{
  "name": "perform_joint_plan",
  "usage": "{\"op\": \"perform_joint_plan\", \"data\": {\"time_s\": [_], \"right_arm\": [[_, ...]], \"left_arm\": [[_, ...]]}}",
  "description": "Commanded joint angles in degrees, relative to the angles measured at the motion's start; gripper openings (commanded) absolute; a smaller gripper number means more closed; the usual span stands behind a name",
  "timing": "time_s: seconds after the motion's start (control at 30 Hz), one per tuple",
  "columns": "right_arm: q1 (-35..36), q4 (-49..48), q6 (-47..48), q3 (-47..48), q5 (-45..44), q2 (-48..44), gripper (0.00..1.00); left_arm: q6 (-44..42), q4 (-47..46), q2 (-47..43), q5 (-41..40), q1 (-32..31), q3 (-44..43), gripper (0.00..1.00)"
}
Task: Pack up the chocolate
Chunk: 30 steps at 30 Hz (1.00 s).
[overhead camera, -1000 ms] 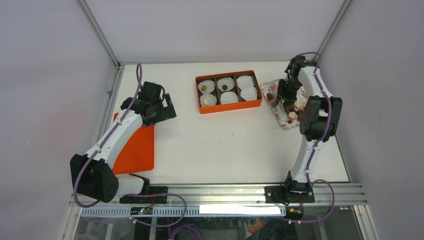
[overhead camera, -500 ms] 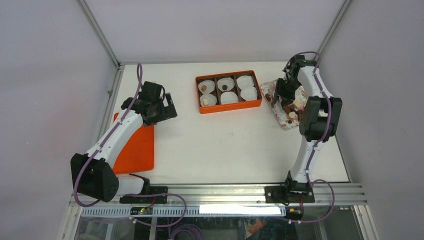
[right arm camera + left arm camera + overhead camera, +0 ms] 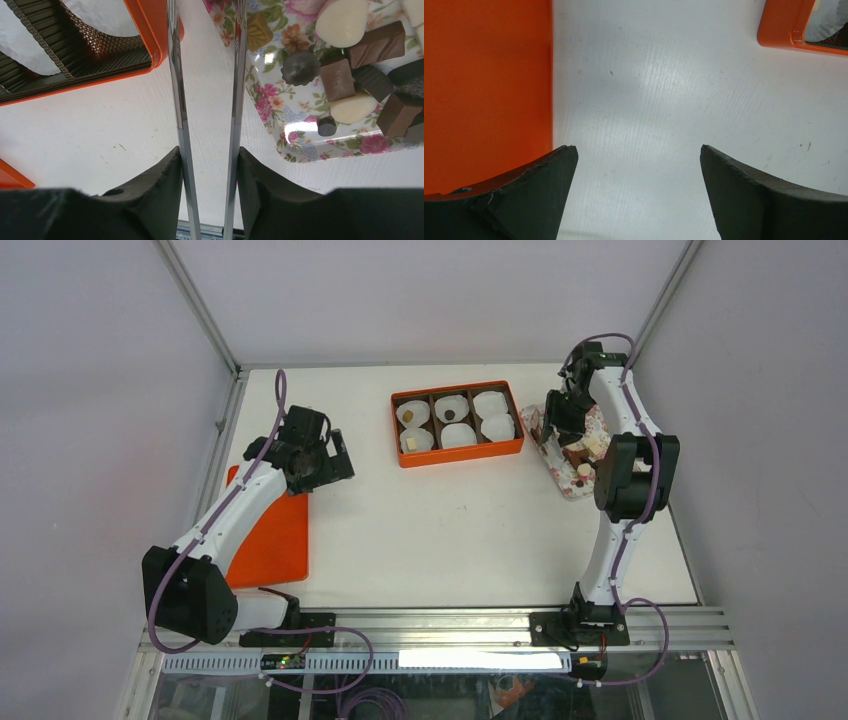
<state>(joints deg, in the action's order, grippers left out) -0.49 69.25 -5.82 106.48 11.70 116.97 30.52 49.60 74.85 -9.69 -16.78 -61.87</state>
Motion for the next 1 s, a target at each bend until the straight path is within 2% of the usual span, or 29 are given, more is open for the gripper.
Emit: {"op": "perform_joint_plan", "data": {"time_s": [0.0, 0.27, 0.6, 0.73, 0.97], "right_arm": [[0.0, 0.6, 0.7, 1.9, -1.6, -0.2, 0.43], [-0.1, 1.4, 1.5, 0.8, -1.3, 0.9, 0.48], [-0.1, -0.6, 0.1, -1.4, -3.3, 0.0, 0.47], [-0.8, -2.0, -0.3, -2.6, -0.2, -1.7, 0.47], [-1.4, -1.1, -0.3, -1.7, -0.4, -0.7, 0.47]], "left_arm": [[0.2, -2.1, -2.4, 0.6, 0.5, 0.4, 0.99], [-2.0, -2.4, -2.1, 1.9, 0.4, -0.5, 0.99], [-2.0, -2.7, -1.7, 2.7, 0.4, 0.5, 0.99], [-1.5, -2.7, -2.2, 2.6, 0.4, 1.0, 0.99], [-1.3, -2.8, -2.1, 2.3, 0.4, 1.2, 0.99]]}}
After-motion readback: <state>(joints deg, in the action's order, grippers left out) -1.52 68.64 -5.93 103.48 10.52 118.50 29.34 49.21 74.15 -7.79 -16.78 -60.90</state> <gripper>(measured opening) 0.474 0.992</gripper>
